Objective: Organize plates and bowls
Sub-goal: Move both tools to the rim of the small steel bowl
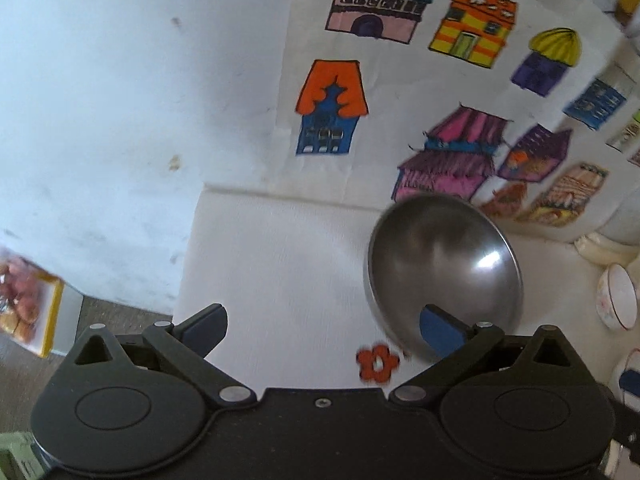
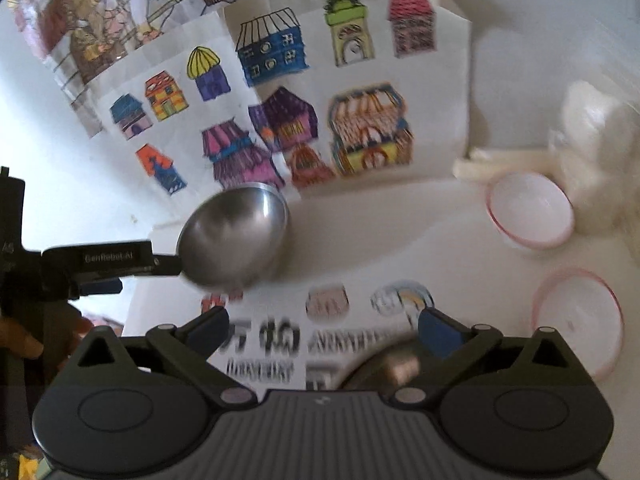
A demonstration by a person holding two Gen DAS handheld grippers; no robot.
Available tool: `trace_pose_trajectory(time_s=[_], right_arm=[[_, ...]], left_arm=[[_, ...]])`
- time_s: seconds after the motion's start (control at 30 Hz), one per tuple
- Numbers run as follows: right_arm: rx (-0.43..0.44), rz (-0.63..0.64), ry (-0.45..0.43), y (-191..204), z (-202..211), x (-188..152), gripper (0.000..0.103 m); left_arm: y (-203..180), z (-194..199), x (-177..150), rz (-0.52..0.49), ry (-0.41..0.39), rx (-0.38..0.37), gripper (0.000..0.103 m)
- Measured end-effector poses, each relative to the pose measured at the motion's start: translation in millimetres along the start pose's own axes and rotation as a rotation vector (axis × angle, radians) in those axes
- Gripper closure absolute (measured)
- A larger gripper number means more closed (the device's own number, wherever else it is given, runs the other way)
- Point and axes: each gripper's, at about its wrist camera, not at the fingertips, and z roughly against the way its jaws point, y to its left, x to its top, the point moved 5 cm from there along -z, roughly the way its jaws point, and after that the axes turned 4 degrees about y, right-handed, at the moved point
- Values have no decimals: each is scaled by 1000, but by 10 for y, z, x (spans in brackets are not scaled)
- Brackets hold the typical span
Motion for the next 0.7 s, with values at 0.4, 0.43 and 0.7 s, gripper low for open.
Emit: trace_pose_trajectory(time_s=[0.4,0.43,0.7], right_arm=[[-44,13,62,94,-678,269,4],[-41,15,67,113,-704,271,8],[6,-10,112,243,-858,248,41]], left_arm=[[-28,-380,141,-18,47,-1,1],[-32,-399,138,-18,54,-2,1],[-63,-422,88,-31,70,-41,20]])
